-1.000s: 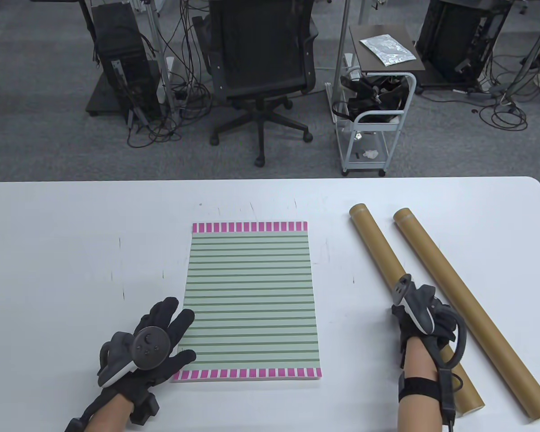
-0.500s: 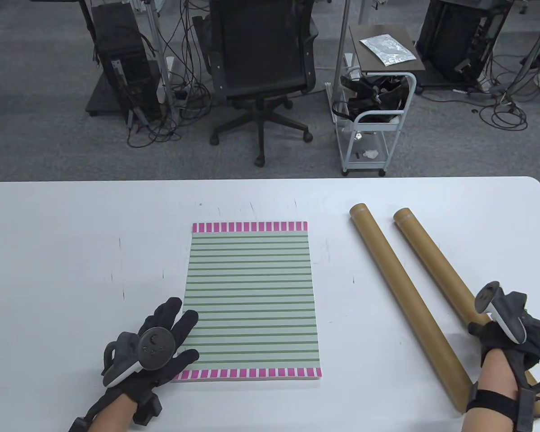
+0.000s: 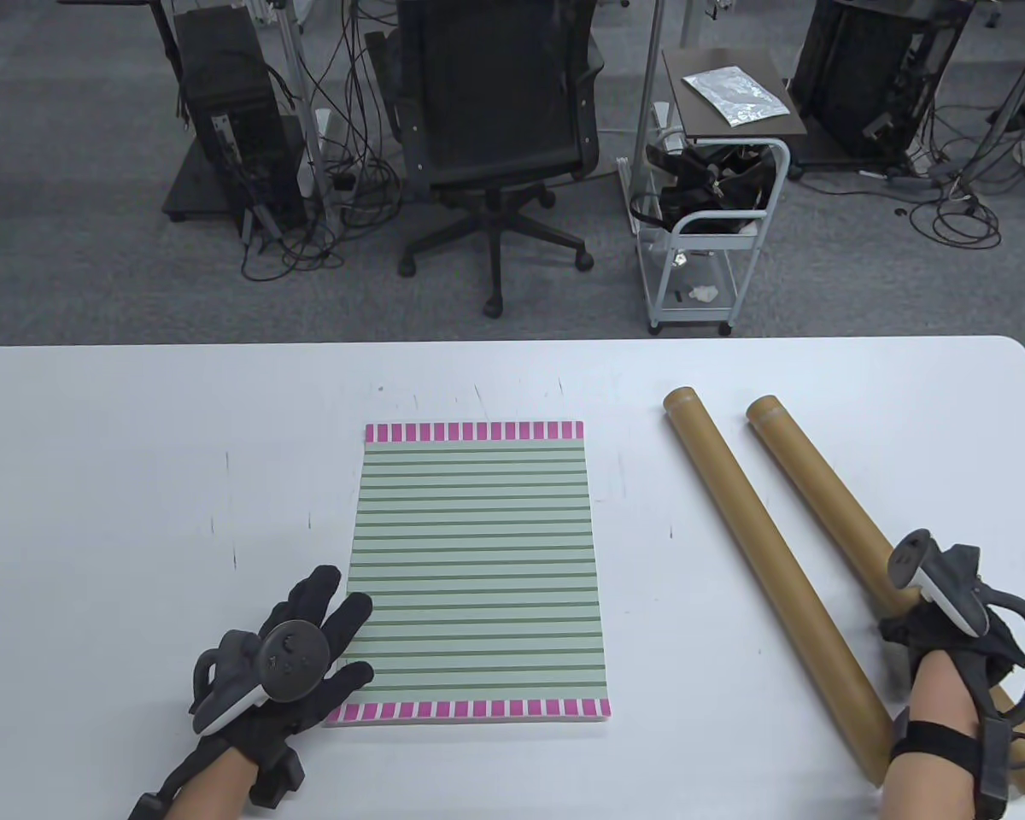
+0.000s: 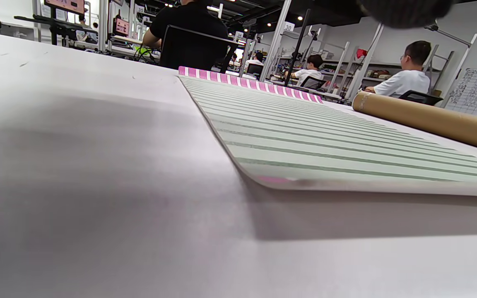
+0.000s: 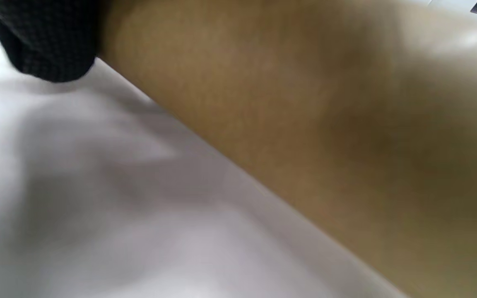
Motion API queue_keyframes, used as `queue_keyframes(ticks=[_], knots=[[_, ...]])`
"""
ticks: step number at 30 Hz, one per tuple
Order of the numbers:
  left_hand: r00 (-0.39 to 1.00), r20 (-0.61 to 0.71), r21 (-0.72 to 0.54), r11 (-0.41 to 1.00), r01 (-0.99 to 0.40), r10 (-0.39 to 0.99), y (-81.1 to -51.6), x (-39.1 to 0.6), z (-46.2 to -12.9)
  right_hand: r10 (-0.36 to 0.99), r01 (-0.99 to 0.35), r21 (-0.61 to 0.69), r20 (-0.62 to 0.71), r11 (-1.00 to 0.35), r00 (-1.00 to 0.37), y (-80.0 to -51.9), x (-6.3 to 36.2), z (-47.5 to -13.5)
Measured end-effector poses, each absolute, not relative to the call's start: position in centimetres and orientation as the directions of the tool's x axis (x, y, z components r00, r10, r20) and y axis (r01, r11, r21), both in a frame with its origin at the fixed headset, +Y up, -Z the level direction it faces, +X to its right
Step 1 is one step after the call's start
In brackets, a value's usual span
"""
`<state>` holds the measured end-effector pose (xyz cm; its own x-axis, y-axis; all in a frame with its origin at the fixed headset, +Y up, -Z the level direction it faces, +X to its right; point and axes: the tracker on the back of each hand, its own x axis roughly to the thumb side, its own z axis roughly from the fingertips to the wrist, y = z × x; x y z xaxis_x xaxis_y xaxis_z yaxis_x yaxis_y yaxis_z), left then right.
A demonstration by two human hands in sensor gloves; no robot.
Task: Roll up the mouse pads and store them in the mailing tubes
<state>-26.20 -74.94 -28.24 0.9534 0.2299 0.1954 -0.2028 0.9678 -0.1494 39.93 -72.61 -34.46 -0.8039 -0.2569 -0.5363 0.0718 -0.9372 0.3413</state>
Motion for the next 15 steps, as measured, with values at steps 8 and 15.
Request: queue_keyframes(ticks=[8, 15], knots=[[0.949, 0.202, -0.107, 0.969, -0.225, 0.243, -74.1, -26.4, -28.1, -0.093, 0.126, -0.002, -0.664, -0.992, -0.742, -66.6, 38.6, -30.6], [0.926, 0.208, -0.122, 0.948, -0.294, 0.314, -74.1, -26.7, -28.0, -0.066, 0.204, -0.345, -0.372, -0.916, -0.926, -61.8, 28.9, -28.7]])
